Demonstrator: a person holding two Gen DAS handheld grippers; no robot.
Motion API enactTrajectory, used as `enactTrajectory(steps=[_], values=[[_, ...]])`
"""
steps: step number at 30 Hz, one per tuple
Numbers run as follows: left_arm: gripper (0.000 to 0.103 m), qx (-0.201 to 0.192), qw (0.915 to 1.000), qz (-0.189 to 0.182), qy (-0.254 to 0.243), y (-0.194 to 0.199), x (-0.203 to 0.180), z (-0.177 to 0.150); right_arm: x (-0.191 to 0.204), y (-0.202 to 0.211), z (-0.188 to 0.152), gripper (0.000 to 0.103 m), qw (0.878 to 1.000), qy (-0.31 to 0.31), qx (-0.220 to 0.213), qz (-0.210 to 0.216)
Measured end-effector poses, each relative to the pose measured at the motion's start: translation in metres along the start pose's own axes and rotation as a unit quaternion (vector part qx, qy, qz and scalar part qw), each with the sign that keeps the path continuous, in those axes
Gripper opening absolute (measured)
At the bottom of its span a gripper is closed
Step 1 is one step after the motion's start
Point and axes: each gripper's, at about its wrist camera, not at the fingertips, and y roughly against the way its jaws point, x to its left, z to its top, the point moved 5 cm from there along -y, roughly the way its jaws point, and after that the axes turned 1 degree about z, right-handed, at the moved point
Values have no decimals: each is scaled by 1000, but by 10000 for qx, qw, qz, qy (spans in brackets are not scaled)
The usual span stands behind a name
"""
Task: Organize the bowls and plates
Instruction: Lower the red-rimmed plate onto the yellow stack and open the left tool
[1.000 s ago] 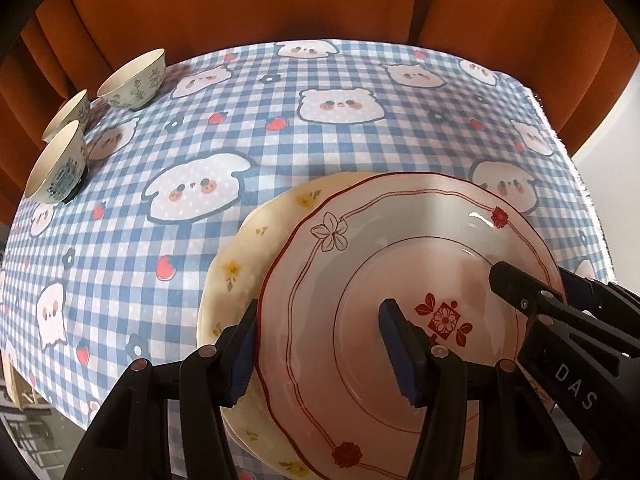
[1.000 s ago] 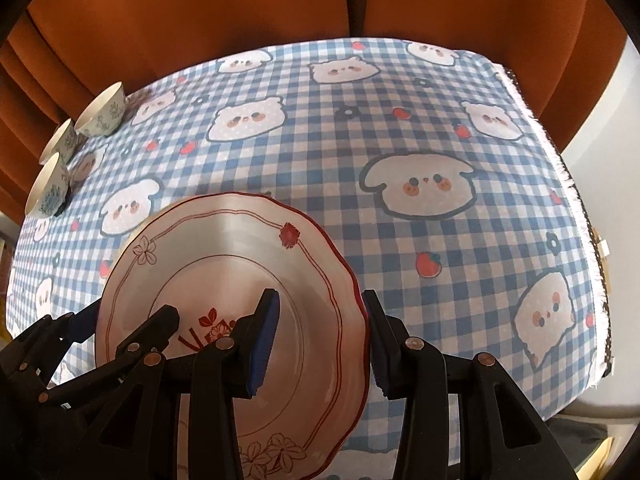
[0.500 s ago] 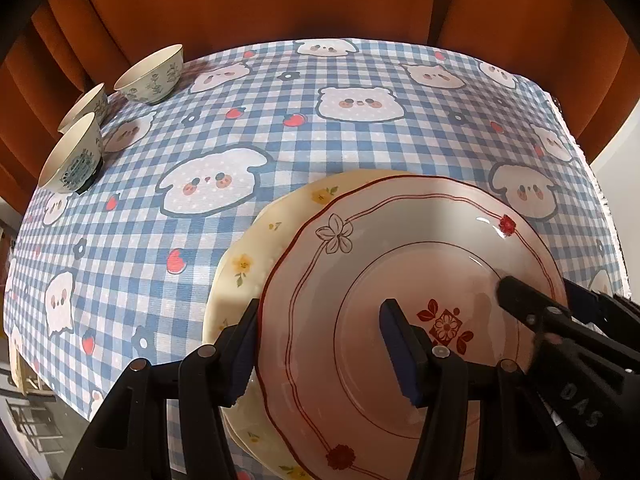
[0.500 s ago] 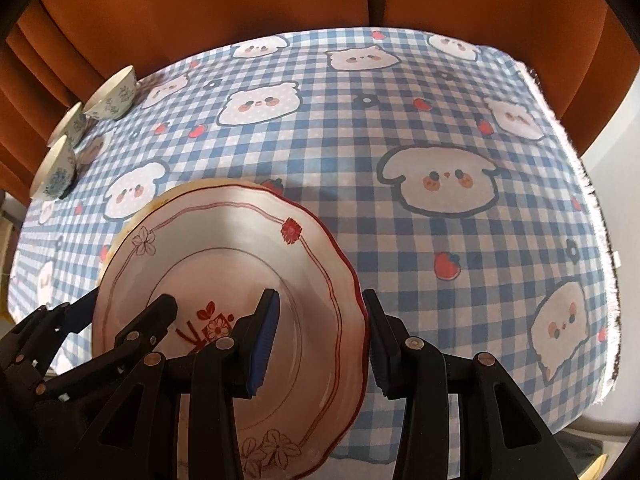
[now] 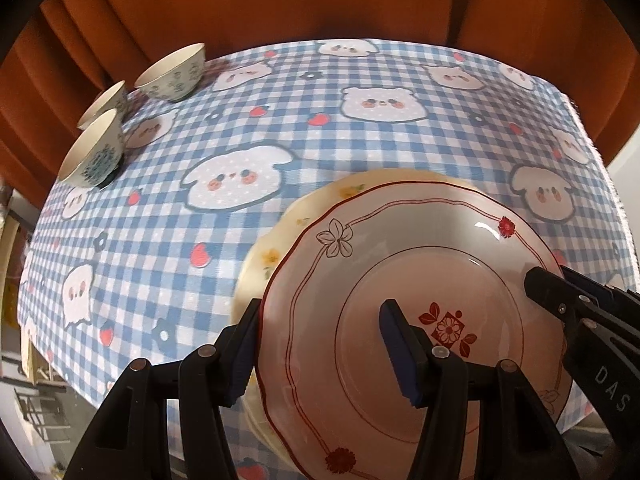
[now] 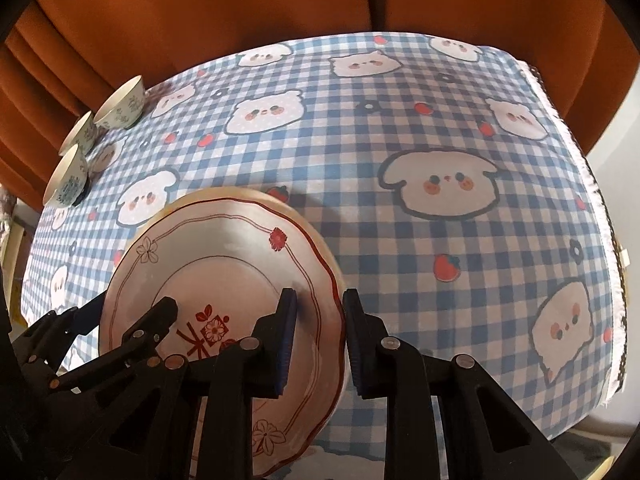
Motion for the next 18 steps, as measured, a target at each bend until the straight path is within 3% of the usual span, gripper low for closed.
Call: enactTrajectory(steps=[9,18], values=[[59,-32,9987,484,-156,-5,-5,-1,9,-7,6,27,9997,245,-2,-95],[62,-155,9990,414,-28,-5,-1,1,16,-8,4,30,9982,567,-53,-193]])
